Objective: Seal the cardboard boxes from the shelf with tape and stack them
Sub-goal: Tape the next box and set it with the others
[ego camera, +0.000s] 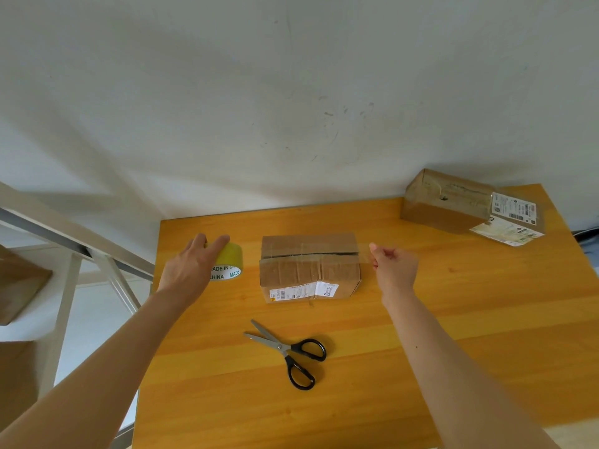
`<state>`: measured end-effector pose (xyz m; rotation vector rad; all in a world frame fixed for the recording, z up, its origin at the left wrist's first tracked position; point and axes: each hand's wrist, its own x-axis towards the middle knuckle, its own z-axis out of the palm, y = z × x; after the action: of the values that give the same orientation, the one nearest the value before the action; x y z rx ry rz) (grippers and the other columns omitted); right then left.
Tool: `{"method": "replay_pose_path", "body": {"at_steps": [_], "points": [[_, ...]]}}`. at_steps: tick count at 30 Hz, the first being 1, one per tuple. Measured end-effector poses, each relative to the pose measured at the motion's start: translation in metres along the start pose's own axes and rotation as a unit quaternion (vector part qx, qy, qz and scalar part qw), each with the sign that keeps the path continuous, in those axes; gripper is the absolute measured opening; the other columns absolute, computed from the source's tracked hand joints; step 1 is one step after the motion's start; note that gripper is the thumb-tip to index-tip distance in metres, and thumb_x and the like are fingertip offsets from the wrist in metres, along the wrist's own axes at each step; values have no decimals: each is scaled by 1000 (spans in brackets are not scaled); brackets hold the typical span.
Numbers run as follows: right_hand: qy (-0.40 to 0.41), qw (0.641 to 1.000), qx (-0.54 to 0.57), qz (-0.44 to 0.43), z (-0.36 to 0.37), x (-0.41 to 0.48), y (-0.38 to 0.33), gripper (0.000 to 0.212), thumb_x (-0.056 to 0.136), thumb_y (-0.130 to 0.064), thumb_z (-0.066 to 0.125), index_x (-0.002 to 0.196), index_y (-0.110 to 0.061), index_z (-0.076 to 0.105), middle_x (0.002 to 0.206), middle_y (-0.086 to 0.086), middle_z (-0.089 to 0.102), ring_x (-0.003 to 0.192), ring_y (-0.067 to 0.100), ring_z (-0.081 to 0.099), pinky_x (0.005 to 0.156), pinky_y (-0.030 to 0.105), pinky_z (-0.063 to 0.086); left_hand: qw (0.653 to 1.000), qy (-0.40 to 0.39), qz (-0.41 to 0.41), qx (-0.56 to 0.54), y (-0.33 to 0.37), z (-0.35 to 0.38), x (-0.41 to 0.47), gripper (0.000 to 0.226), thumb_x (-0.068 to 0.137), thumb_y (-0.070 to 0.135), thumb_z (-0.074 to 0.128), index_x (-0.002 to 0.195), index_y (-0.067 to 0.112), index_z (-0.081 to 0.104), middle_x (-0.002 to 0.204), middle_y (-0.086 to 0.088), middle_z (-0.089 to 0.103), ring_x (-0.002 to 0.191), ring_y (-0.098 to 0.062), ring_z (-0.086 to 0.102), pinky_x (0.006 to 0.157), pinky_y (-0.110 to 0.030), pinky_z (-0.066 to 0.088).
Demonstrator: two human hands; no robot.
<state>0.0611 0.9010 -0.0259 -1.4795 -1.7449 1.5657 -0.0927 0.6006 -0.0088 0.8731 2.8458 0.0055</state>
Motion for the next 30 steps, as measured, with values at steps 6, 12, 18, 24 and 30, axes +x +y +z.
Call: {"method": "replay_pose_path", "body": {"at_steps": [6,12,18,24,30], "points": [[35,997,62,26,9,-5,9,12,89,-16,70,78,-15,65,75,0,64,71,15,59,67,26,49,1000,-1,-5,-1,2,6,-3,69,81,2,68,141,22,40,106,-14,46,84,-27,51,45,-27,32],[34,996,84,13,9,-5,16,14,89,-16,70,76,-18,66,73,-2,65,65,8,58,61,18,49,1000,2,-9,-1,5,9,-2,69,81,-2,66,141,21,41,106,-15,45,86,-28,50,43,-26,29],[41,995,89,13,15,-7,25,9,90,-14,68,82,-14,67,74,-1,64,66,9,56,63,22,48,1000,-7,-12,-5,9,15,-7,68,79,-3,68,139,18,44,104,-17,47,84,-28,51,40,-21,21],[42,995,87,8,20,-8,32,10,92,-13,66,82,-15,68,77,0,65,68,11,57,67,28,50,1000,-11,-21,-14,14,21,-7,69,79,-2,69,140,18,43,107,-17,47,86,-28,52,43,-25,30],[40,998,46,-29,20,-8,33,8,95,-14,62,88,-13,65,83,-1,64,76,13,59,70,22,50,1000,-6,-12,-19,12,15,-9,66,78,-5,69,136,16,48,99,-18,49,80,-30,53,41,-22,24]]}}
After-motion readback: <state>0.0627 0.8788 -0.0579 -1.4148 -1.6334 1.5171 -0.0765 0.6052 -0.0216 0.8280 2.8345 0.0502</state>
